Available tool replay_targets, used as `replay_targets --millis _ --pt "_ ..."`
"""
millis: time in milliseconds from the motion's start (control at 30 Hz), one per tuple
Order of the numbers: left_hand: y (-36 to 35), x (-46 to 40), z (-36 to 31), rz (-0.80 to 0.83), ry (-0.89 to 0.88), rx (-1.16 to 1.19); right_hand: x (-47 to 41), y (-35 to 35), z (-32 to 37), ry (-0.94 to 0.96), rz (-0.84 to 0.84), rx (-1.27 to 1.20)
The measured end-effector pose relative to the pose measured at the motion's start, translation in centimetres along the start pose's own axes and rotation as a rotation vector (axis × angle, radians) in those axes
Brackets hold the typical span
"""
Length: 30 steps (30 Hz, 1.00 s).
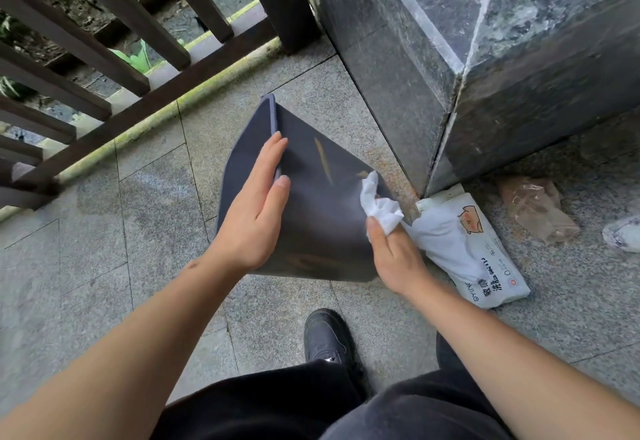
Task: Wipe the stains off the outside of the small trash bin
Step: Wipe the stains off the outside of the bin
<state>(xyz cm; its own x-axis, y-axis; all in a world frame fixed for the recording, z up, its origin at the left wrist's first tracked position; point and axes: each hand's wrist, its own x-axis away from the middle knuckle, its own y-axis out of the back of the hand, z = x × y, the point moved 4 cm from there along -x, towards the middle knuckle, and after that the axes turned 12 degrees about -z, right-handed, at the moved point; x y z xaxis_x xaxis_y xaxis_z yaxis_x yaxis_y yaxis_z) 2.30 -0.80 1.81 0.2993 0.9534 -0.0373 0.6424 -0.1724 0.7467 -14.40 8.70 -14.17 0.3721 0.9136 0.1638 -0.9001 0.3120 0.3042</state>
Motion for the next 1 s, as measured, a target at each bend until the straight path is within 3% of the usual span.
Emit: replay_targets --millis 167,267,333,433,700,900,1000 --pt "-0.4 -0.2 0.2 0.1 0.104 0.051 0.5 0.1 -4.3 -0.421 -0.012 0.041" --pt "-0.2 -0.5 1.2 0.124 0.197 0.075 1.6 -0.9 -4.9 -0.492 0.028 0.064" --pt "-0.4 -0.1 1.9 0.132 0.274 0.112 2.3 -2.0 -4.3 -0.419 0.042 0.041" --pt "-1.2 0.7 2.2 0.099 0.406 0.156 3.2 -3.6 -0.6 -0.147 0.075 -0.001" --pt "-3.0 -1.7 1.1 -0.033 0.395 0.242 4.0 -5.4 9.8 0.44 0.171 -0.103" --pt "-3.5 -2.3 1.3 -0.168 0.453 0.266 4.0 -4.3 8.0 0.505 0.206 -0.025" --pt "-3.2 -2.7 1.6 -0.214 0.494 0.262 3.5 -3.6 4.9 0.304 0.146 -0.04"
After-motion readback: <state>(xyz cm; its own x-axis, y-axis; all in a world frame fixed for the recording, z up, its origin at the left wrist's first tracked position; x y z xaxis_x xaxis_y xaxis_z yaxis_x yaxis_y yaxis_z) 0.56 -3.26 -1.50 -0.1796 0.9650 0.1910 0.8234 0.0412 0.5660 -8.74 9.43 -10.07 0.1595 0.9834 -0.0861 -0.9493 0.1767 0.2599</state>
